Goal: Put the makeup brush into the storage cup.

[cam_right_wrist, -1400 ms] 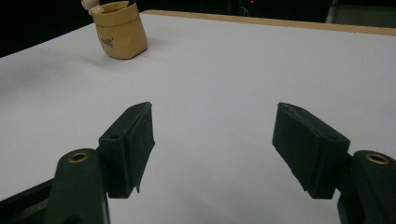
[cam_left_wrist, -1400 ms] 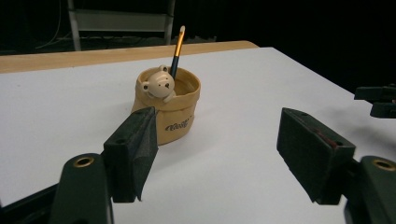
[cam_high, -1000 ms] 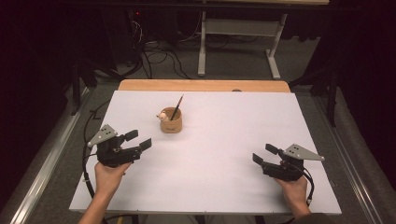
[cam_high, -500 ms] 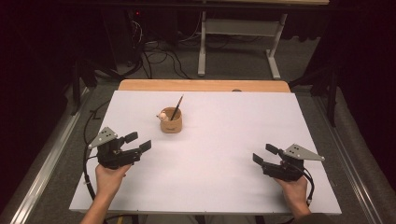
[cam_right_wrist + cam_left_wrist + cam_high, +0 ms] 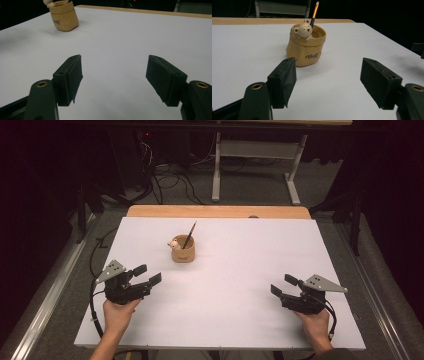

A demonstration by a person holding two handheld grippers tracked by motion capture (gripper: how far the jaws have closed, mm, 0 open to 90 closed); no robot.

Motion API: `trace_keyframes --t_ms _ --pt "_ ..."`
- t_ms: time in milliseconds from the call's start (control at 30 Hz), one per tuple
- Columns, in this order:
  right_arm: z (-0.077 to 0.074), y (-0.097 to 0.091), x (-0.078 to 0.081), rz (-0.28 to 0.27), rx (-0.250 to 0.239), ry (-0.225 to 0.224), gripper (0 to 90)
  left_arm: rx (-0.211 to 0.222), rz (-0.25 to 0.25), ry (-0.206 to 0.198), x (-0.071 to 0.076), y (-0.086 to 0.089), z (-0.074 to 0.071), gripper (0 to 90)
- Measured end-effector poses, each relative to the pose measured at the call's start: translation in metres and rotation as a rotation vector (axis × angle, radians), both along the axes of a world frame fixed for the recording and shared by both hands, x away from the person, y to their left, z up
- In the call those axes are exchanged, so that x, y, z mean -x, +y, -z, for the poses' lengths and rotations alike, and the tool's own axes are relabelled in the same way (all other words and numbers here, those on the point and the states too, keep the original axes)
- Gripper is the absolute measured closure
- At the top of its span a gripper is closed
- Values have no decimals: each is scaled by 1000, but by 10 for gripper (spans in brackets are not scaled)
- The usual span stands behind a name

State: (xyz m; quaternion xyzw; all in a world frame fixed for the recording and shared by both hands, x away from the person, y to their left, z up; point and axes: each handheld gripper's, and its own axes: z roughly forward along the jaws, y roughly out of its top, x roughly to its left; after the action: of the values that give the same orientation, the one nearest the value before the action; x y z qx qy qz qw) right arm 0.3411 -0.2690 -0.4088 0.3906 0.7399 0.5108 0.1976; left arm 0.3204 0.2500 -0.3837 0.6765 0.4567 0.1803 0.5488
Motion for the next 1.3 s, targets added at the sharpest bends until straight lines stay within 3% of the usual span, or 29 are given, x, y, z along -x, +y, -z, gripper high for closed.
trace_keyframes --t_ms 500,800,1300 --pt "0 1 1 -3 0 -3 312 3 -28 26 1 7 12 295" --pt "-1 -1 4 -3 -4 -7 311 4 -61 19 4 10 16 297" --pt "0 0 3 -8 -10 -3 308 -7 -54 51 1 11 21 296"
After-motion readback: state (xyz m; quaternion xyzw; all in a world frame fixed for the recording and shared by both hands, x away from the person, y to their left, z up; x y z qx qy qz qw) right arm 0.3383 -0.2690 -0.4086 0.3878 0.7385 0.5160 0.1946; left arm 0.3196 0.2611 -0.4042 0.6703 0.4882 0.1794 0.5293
